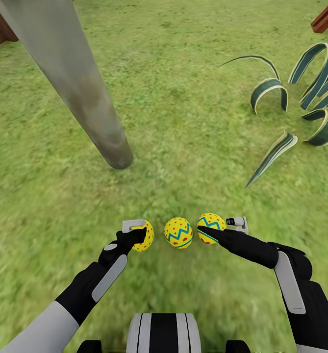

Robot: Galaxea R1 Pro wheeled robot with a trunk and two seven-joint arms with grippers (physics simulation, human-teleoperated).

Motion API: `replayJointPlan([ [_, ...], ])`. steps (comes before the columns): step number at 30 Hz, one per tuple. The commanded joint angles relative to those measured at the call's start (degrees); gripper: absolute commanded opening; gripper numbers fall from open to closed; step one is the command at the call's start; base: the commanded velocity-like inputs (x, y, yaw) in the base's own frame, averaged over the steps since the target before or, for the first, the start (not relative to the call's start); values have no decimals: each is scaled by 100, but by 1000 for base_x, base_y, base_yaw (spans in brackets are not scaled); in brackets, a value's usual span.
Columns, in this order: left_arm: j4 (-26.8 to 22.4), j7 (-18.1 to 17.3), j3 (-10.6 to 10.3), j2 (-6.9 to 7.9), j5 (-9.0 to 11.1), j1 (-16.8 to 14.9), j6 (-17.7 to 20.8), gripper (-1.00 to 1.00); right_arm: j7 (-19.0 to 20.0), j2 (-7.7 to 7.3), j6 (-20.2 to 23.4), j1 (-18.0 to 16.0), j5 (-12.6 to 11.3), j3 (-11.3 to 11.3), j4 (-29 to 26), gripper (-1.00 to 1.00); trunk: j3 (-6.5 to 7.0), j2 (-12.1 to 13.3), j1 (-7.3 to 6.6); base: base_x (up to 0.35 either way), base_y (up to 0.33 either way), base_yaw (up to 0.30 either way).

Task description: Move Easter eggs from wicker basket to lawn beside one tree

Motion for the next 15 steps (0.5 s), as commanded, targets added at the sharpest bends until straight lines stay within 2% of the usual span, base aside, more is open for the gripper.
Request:
replayJointPlan([
  [1, -11, 53, -21, 7, 47, -5, 8, -100, 22, 0, 22, -4, 8, -3, -1, 100, -4, -2, -1, 0, 0, 0],
  [4, -11, 53, -21, 7, 49, -6, 8, -100, 22, 0, 22, -3, 8, -3, 0, 100, -4, -2, -1, 0, 0, 0],
  [13, -13, 53, -21, 7, 47, -4, 8, -100, 22, 0, 22, -7, 8, -3, -3, 100, -203, -14, 22, 0, 0, 0],
  [15, -13, 53, -21, 7, 47, -6, 6, -100, 22, 0, 22, -2, 8, -2, -2, 100, -203, -14, 22, 0, 0, 0],
])
